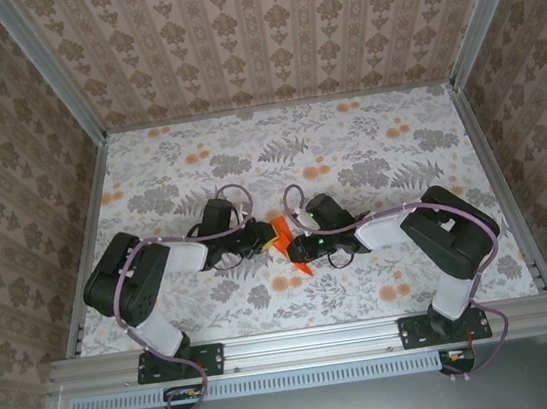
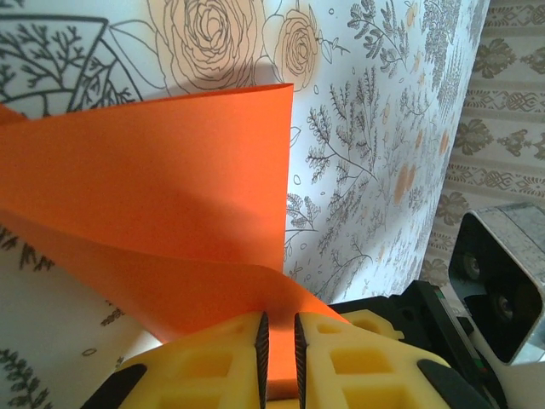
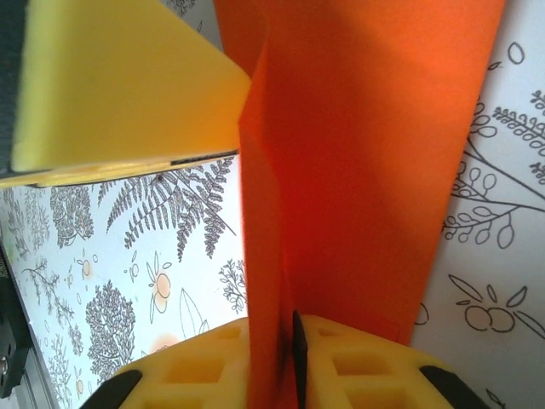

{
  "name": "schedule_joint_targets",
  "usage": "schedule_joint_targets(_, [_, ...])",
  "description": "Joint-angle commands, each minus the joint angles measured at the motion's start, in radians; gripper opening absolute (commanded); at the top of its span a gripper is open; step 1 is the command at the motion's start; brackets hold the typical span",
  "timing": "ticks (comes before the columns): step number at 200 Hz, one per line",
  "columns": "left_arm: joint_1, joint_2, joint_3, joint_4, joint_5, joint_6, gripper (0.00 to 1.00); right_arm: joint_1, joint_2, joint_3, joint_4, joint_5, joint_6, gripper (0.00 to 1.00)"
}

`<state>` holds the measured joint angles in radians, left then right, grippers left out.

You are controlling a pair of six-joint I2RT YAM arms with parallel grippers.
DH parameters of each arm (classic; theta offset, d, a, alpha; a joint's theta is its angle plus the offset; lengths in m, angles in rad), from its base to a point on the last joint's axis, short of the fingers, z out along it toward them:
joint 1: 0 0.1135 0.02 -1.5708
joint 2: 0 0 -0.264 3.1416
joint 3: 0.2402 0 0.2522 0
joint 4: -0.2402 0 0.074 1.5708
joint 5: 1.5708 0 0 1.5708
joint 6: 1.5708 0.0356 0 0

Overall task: Fold a paper plane with a square sheet of paper (pick it up from the middle)
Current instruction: Fold the wing for the fifth time at the center of the table.

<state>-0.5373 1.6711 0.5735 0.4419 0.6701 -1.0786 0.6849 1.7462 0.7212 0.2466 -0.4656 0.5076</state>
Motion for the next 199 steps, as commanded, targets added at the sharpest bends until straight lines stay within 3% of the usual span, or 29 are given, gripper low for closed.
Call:
schedule_joint_targets(1, [-0.007, 0.016, 0.025, 0.020, 0.017, -0.003, 0.18, -0.004, -0.036, 0.022, -0.076, -0.024, -0.006, 0.23])
schedule_joint_targets(104, [-0.009, 0.052, 0.047, 0.018, 0.029, 0.000, 0.17, -0.004, -0.132, 0.041, -0.257, 0.068, -0.019, 0.33])
schedule_joint_targets(154, [-0.010, 0.055, 0.047, 0.019, 0.029, 0.000, 0.17, 0.046, -0.157, 0.048, -0.325, 0.195, -0.059, 0.30])
schedule_joint_targets(199, [-0.010, 0.053, 0.045, 0.018, 0.029, -0.003, 0.16, 0.074, -0.129, 0.074, -0.329, 0.199, -0.068, 0.22])
